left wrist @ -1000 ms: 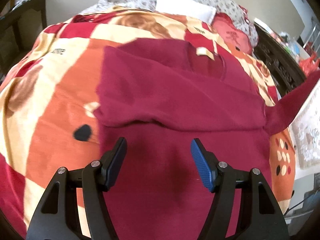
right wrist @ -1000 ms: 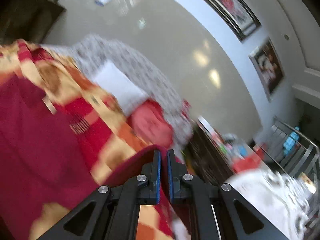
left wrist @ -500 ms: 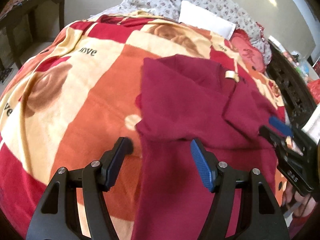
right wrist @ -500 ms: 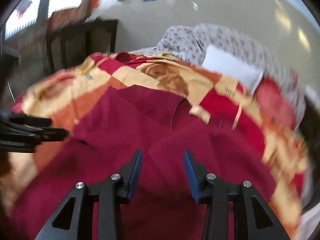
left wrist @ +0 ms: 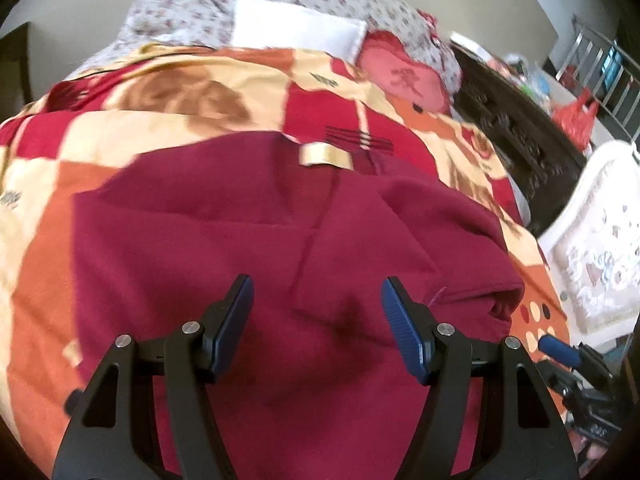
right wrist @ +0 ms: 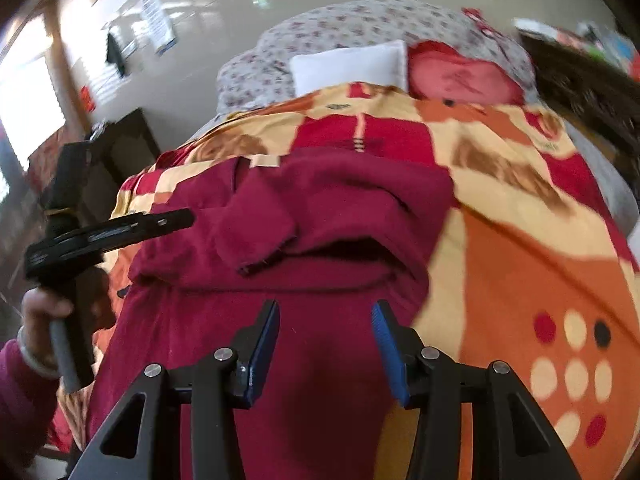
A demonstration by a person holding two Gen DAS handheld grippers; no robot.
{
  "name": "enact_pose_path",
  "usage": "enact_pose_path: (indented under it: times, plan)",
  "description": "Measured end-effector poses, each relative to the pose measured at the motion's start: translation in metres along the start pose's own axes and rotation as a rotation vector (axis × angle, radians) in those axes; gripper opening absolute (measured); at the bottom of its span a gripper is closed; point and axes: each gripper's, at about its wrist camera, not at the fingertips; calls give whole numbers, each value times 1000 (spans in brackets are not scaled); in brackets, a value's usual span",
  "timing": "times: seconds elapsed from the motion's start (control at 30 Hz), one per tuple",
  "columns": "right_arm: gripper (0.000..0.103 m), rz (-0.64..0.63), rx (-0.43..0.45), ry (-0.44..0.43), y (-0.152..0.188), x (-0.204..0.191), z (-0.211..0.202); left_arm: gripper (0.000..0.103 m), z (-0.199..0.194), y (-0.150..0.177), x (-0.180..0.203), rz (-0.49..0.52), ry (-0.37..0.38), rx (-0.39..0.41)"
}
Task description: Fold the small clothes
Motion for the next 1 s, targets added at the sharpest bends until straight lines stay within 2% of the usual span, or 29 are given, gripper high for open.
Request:
enact_pose_path:
  times: [0.13, 0.23, 0.27, 0.3, 0.37, 0.47, 0.57, 0.6, 0.63, 0.67, 0.7, 0.8, 0.87, 1.0]
  plan:
    - [47, 38, -2, -2, 7, 16, -4, 66, 27, -8, 15, 7, -46, -42]
    - [47, 79, -3, -23, 9, 24, -2, 65, 46, -8, 14, -35, 4, -108]
    - [47, 85, 2, -33, 9, 25, -1, 52, 50, -6, 14, -41, 18, -127]
    - [47, 85, 5, -35, 9, 25, 0, 45, 51, -5, 15, -39, 14, -135]
    - [47, 56, 11, 12, 5, 23, 2, 26, 46, -4, 18, -18, -13, -111]
    - [47, -25, 43, 145, -6, 21, 3, 14, 28, -7, 13, -26, 38, -85]
    - [47, -99, 38, 216, -18, 23, 17, 12, 5, -17, 2, -60, 93, -51]
    - [47, -120, 9, 229, -22, 26, 29, 12, -2, -19, -2, -73, 106, -44]
    - [42, -130, -27, 231, -25, 31, 42, 12, -8, -22, -6, -86, 121, -38]
    - [31, -131, -48, 232, -28, 35, 51, 12, -13, -24, -9, -95, 130, -37]
    - [6, -130, -52, 249, -31, 38, 54, 12, -19, -26, -14, -108, 142, -38]
    - [6, -133, 19, 215, -35, 33, 30, 12, -32, -26, -28, -137, 160, -34]
    - [6, -161, 23, 218, -28, 27, 19, 12, -31, -18, -41, -159, 156, -41]
    - [6, -144, -76, 230, -8, 37, 35, 10, 3, 1, -54, -190, 83, -110]
Point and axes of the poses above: each gripper's, at about its wrist camera, not at the fingertips, and z roughly the way its jaws point, x to its right, y to its underside, and after that the axes turned 14 degrees about -y, right-handed
